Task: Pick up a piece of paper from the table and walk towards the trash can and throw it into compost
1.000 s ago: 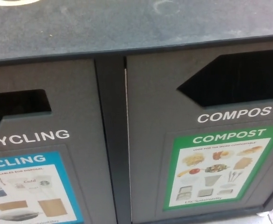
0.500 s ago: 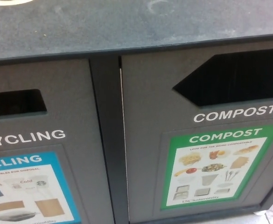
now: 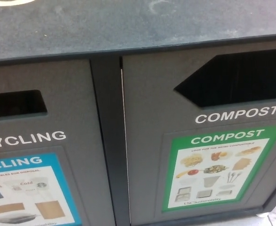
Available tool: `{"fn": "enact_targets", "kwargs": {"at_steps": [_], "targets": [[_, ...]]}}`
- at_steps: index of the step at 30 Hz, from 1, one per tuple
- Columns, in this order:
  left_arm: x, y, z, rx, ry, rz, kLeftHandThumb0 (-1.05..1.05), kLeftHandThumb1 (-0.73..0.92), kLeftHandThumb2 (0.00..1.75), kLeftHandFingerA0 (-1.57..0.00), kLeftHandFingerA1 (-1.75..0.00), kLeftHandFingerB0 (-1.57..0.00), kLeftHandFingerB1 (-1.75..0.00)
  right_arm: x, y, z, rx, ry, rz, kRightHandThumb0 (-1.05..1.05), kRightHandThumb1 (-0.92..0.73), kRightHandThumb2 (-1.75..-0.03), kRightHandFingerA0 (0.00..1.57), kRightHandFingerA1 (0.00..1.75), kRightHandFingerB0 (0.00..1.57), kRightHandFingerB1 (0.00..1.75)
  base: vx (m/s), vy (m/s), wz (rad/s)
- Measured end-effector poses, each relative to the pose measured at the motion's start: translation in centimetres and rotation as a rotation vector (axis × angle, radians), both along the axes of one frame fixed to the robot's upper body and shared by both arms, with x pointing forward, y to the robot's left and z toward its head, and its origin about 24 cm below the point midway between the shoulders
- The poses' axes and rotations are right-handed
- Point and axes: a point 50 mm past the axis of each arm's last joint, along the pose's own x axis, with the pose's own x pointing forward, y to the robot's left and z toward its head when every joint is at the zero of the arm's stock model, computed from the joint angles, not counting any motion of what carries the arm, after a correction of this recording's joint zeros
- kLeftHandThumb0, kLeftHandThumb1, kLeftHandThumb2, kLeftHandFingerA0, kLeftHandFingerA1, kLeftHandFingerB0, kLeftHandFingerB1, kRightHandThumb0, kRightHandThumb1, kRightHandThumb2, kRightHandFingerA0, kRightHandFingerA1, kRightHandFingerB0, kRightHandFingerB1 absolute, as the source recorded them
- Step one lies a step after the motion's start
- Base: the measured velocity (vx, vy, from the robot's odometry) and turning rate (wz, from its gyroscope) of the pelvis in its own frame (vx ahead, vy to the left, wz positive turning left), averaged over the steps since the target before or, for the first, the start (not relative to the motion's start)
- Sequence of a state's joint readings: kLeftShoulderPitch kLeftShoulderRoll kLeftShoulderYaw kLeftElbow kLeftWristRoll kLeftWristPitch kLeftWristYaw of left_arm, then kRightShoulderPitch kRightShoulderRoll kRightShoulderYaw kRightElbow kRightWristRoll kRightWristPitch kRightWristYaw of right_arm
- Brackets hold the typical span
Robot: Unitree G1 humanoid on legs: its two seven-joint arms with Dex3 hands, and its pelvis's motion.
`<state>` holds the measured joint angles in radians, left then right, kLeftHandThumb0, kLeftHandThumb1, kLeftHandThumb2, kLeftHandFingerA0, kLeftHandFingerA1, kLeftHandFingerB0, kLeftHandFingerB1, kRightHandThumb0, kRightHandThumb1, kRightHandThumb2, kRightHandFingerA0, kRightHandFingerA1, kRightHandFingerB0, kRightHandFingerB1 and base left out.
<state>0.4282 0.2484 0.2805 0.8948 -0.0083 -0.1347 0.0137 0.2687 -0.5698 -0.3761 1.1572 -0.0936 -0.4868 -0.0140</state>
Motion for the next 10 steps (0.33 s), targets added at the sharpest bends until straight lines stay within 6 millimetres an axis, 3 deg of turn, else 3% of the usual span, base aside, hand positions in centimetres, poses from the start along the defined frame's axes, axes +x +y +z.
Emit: {"fn": "enact_targets", "kwargs": {"at_steps": [1, 4, 10], "targets": [[0.00, -0.01, 0.01, 0.000, 0.000, -0.002, -0.04, 0.76, 0.70, -0.93, -0.75, -0.88, -0.69, 0.02, 0.04, -0.02, -0.001, 0.001, 0.005, -0.20, -0.61, -0.81, 0.99, 1.14, 1.06, 0.79, 0.00, 0.000, 0.00], [0.10, -0.04, 0.08, 0.001, -0.003, -0.008, -0.05, 0.77, 0.69, -0.94, -0.77, -0.88, -0.69, 0.08, 0.15, -0.08, -0.005, 0.008, 0.019, -0.22, -0.59, -0.76, 0.99, 1.07, 1.06, 0.78, 0.00, 0.000, 0.00], [0.08, -0.04, 0.25, 0.001, -0.009, -0.010, -0.04, 0.77, 0.67, -0.92, -0.75, -0.89, -0.66, -0.04, 0.45, -0.29, -0.020, 0.038, 0.059, -0.22, -0.60, -0.76, 0.98, 1.12, 1.05, 0.78, 0.00, 0.000, 0.00]]}}
